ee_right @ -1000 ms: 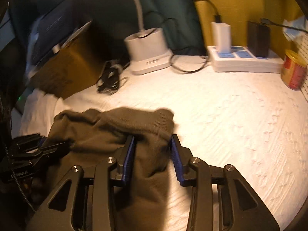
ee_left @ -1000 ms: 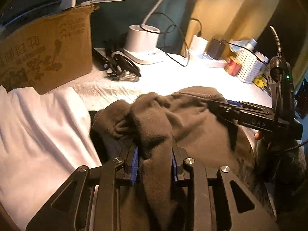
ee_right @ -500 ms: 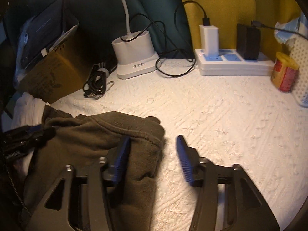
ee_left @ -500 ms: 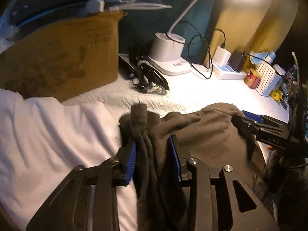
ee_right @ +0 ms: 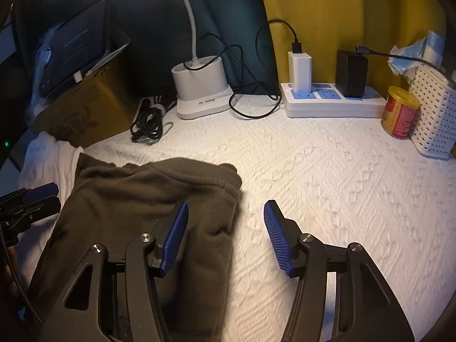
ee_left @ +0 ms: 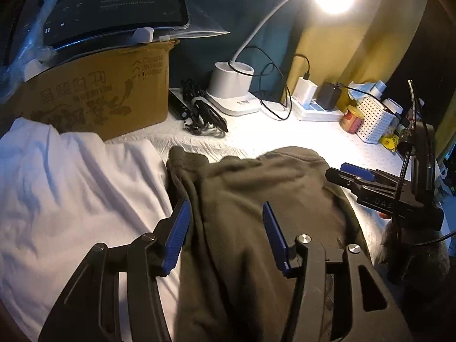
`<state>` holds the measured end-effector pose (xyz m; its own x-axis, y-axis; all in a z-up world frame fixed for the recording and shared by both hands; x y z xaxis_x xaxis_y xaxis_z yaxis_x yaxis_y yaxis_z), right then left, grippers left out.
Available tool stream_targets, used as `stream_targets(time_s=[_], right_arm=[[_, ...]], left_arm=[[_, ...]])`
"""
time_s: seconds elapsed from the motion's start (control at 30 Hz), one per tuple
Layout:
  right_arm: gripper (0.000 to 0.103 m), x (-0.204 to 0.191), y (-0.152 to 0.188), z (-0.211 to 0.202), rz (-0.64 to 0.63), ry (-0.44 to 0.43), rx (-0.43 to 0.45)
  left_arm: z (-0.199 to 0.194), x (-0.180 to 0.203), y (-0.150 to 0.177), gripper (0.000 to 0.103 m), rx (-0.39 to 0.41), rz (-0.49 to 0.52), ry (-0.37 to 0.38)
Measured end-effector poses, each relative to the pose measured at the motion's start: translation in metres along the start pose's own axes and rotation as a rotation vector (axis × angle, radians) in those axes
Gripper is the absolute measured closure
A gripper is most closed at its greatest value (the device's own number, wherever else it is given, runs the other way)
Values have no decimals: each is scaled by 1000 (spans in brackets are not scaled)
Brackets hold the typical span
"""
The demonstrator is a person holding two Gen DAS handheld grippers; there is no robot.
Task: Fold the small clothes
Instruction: 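Press the folded shirt flat with both open grippers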
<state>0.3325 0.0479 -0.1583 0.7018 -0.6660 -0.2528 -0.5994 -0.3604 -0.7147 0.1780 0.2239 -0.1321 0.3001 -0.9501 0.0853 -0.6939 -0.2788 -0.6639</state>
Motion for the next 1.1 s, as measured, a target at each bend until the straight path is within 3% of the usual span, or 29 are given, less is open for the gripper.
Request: stream_targets(time_s=[1.1], right_arm=[[45, -31, 82, -114, -53, 35, 62]], left_arm=[[-100, 62, 83, 50, 92, 41, 53]])
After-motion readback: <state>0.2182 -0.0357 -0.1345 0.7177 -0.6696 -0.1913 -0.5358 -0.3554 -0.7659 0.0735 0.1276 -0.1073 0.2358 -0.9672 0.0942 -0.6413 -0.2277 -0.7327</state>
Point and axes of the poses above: each gripper's, at about its wrist camera, not at the fingertips, and z roughly the way its jaws point, x to its right, y to its underside, the point moved 7 cm from there along z, roughly the way its jaws point, and after that the axes turned 7 degrees about -y, right-handed, at the moved point
